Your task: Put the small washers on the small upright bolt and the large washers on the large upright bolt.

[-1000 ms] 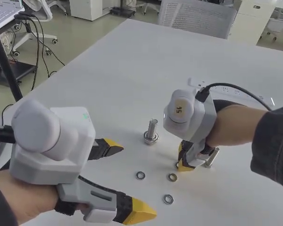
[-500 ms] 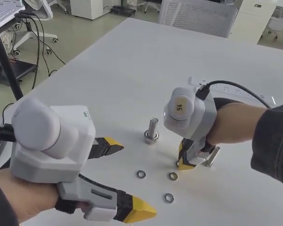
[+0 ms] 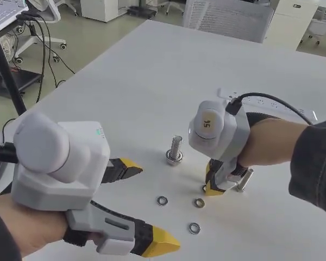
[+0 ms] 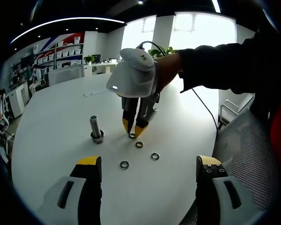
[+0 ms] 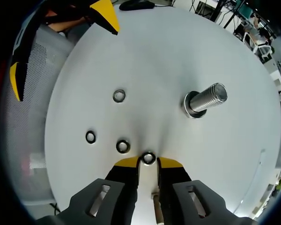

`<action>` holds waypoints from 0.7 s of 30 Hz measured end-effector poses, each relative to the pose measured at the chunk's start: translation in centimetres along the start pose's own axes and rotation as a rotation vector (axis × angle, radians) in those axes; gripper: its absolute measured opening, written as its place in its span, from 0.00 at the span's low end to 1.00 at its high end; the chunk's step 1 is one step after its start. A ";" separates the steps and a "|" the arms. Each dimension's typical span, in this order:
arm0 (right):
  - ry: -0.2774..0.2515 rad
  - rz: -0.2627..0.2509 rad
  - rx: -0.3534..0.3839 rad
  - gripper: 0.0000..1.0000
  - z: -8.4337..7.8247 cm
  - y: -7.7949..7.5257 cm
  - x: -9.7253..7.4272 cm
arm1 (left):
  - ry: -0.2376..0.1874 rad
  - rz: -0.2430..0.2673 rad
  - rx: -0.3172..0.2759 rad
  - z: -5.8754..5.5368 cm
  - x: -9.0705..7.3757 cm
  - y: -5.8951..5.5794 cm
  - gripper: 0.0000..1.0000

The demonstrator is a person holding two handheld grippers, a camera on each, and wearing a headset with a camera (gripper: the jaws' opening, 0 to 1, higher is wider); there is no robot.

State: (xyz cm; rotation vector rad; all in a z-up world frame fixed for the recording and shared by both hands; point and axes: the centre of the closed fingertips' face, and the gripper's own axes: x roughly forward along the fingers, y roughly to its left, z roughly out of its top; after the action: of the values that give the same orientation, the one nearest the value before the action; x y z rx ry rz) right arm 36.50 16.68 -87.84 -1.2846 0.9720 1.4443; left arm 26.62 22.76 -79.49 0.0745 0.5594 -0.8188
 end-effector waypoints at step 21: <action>-0.004 0.001 -0.010 0.14 0.2 0.6 0.1 | 0.003 0.000 0.003 -0.3 -0.1 -0.3 0.83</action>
State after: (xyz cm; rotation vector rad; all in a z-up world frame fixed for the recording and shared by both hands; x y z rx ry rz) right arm 35.91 16.77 -87.96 -1.2880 0.9641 1.4533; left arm 26.22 22.74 -79.62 0.0781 0.5610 -0.8200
